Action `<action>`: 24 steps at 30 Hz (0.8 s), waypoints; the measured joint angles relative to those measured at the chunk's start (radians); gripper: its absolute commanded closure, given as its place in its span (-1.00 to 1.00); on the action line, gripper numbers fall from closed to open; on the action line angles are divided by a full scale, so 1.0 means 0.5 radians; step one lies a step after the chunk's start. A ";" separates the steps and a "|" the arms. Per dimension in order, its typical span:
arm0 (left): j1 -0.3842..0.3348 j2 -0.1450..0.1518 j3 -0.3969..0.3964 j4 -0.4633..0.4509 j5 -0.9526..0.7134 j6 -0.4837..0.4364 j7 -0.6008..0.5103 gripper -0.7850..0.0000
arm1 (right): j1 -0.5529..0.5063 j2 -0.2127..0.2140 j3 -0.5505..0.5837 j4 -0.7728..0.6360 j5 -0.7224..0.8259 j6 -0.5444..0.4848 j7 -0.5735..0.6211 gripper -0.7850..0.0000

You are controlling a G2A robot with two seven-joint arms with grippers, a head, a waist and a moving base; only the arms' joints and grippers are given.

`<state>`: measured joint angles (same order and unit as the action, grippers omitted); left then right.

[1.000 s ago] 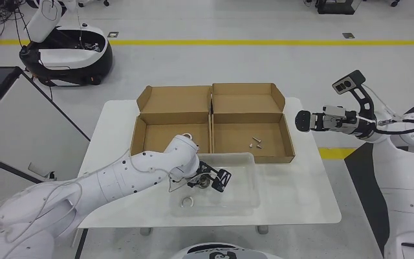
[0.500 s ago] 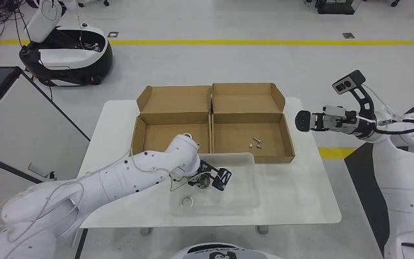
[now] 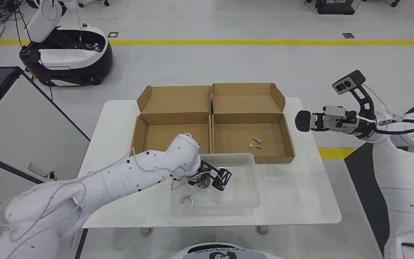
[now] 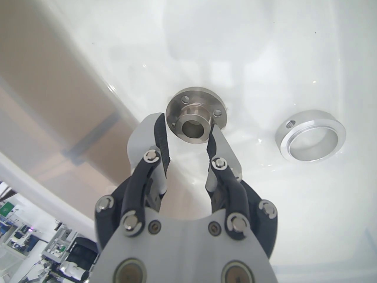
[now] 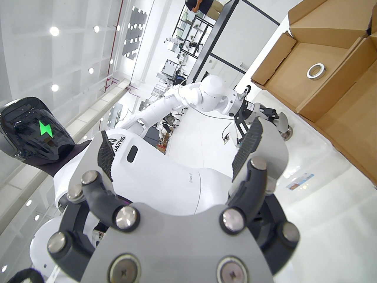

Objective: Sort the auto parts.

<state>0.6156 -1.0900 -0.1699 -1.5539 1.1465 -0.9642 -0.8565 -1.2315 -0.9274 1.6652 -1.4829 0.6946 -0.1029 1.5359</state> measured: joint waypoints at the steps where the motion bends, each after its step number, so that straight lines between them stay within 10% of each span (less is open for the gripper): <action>1: 0.000 0.000 0.000 -0.003 0.001 -0.001 0.001 0.16 | 0.000 0.000 0.000 0.000 0.000 0.000 0.000 -1.00; 24: -0.028 0.009 0.000 -0.006 -0.019 -0.094 0.094 0.07 | 0.000 0.000 0.000 0.000 0.000 0.000 0.000 -1.00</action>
<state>0.6017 -1.0857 -0.1700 -1.5569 1.1371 -1.0110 -0.8096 -1.2315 -0.9274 1.6652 -1.4829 0.6946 -0.1029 1.5359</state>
